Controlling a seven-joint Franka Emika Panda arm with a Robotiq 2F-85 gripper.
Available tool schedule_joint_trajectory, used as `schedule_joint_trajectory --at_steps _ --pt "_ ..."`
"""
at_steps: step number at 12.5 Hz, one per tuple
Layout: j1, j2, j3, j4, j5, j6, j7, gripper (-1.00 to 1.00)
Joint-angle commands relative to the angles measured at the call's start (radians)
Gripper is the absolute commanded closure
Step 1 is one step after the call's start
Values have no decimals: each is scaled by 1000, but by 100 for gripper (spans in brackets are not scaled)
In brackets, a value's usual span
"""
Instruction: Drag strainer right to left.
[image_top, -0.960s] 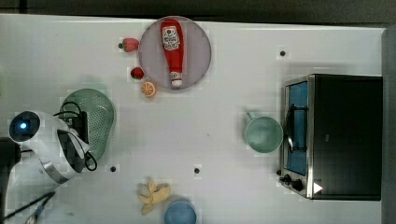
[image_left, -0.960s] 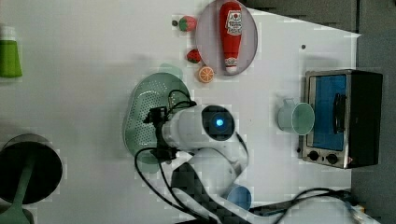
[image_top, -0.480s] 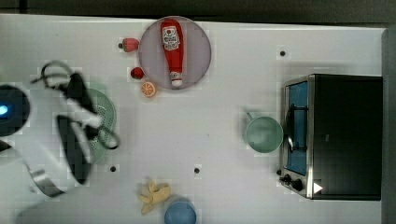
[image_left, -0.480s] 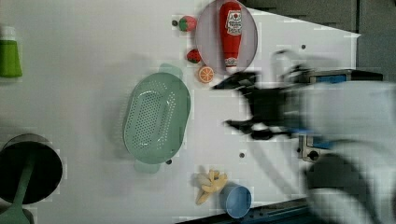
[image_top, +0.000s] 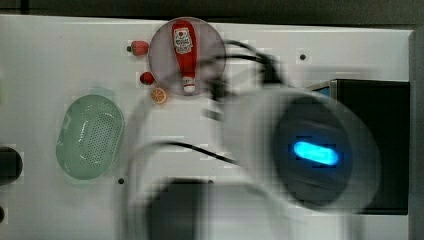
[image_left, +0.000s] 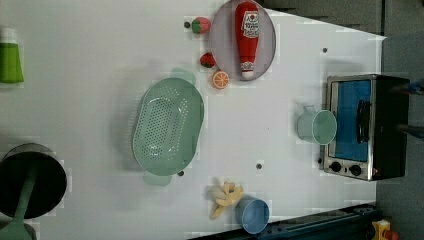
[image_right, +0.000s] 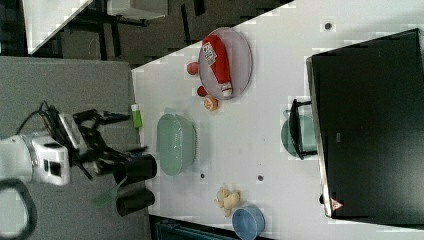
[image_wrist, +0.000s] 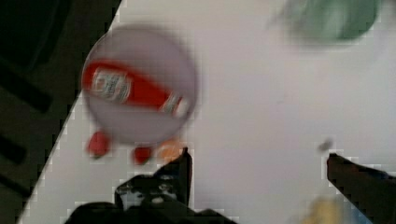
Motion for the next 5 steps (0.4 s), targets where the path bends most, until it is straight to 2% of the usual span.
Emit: schedule_joint_trajectory --at_steps 1,5 --pt "-6 14 -36 -23 -72 -61 -240 -100" --pt "-5 -5 -42 -24 -81 -78 -239 -100"
